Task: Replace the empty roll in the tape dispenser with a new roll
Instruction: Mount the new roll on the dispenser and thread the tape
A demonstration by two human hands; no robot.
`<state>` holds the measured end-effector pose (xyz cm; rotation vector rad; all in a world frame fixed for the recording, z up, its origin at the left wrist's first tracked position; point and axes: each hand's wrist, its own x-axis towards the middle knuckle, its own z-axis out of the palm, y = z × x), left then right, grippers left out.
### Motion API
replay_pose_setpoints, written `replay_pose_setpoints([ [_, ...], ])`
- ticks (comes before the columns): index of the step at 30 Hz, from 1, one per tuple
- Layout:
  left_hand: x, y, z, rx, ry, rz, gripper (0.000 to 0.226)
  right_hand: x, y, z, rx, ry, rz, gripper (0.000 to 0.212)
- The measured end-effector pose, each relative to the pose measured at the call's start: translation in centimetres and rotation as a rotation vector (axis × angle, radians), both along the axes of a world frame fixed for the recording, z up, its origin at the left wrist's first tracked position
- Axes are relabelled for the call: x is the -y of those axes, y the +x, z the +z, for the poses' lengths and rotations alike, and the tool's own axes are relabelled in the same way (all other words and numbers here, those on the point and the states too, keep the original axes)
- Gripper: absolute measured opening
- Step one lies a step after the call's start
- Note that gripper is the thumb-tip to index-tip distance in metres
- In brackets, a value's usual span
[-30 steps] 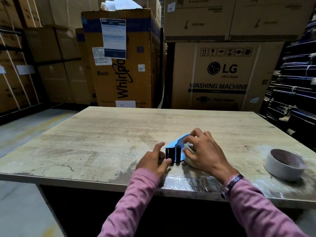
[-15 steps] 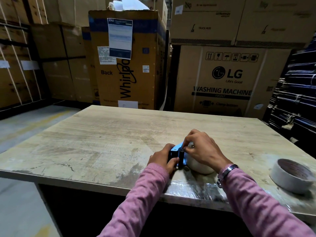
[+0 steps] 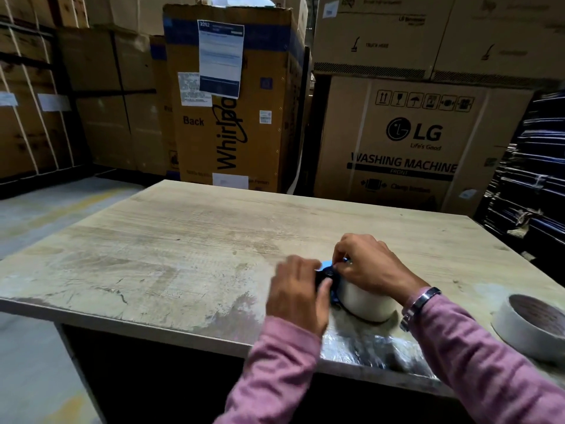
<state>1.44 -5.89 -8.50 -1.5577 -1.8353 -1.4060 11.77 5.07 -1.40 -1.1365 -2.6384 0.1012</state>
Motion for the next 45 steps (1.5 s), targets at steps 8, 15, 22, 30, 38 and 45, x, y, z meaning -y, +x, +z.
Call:
replay_pose_setpoints([
  [8, 0.3, 7.6, -2.7, 0.009, -0.457, 0.061, 0.111, 0.4, 0.1, 0.8, 0.027, -0.056, 0.021, 0.007],
  [15, 0.5, 7.0, -1.9, -0.053, -0.478, 0.092, 0.097, 1.2, -0.1, -0.4, 0.0, 0.128, -0.008, 0.011],
  [22, 0.6, 6.5, -2.1, -0.098, -0.497, 0.079, 0.1, 1.9, 0.7, -0.9, 0.113, 0.341, 0.13, 0.009],
  [30, 0.8, 6.1, -2.3, -0.054, -0.468, 0.028, 0.097, 0.2, 2.3, -1.4, 0.202, 0.391, 0.414, 0.008],
  [38, 0.9, 5.5, -2.7, -0.046, -0.411, -0.044, 0.091, -0.5, 2.6, -1.1, 0.182, 0.404, 0.542, 0.005],
  [45, 1.6, 4.5, -2.4, 0.032, -0.318, -0.222, 0.043, -0.9, 1.8, 0.0, 0.153, 0.408, 0.59, 0.018],
])
